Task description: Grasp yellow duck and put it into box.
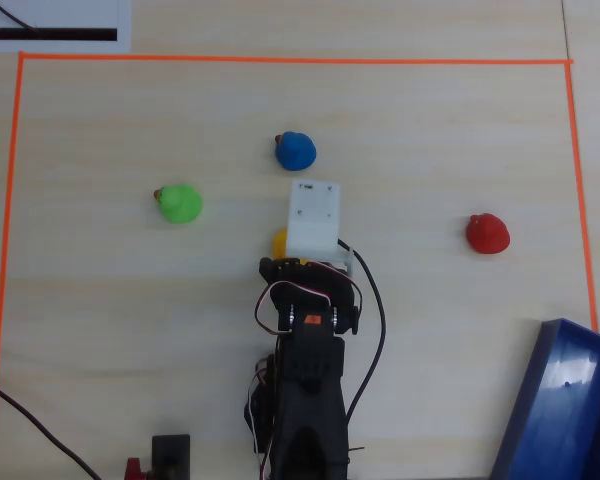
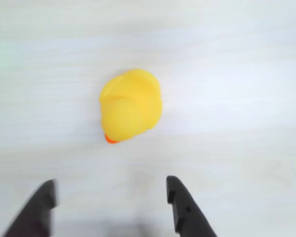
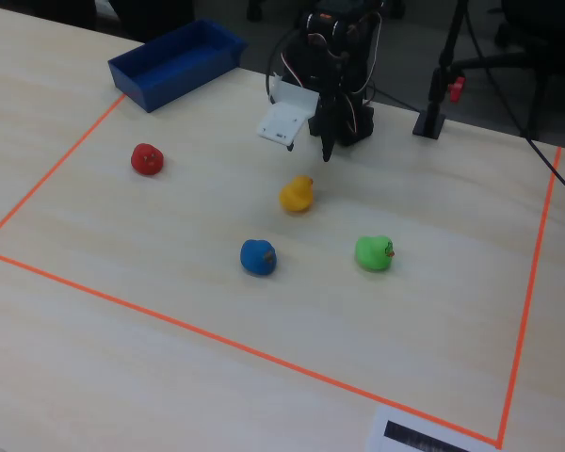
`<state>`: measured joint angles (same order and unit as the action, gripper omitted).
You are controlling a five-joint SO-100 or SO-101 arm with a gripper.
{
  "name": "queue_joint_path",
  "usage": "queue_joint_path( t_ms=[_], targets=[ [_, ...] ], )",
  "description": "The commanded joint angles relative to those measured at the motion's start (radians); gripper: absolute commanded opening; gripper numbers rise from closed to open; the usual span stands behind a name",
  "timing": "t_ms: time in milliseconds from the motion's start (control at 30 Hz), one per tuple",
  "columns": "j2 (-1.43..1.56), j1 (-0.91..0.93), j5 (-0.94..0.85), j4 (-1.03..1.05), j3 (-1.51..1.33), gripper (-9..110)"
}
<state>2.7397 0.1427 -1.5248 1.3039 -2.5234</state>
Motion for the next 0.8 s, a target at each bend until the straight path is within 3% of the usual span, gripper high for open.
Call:
queue_joint_path(
  t_ms=[0, 767],
  targets=[
    [-0.041, -0.005, 0.000, 0.023, 0.055, 36],
    [-0.377, -0.012, -0.014, -0.371, -0.017, 38]
  ],
)
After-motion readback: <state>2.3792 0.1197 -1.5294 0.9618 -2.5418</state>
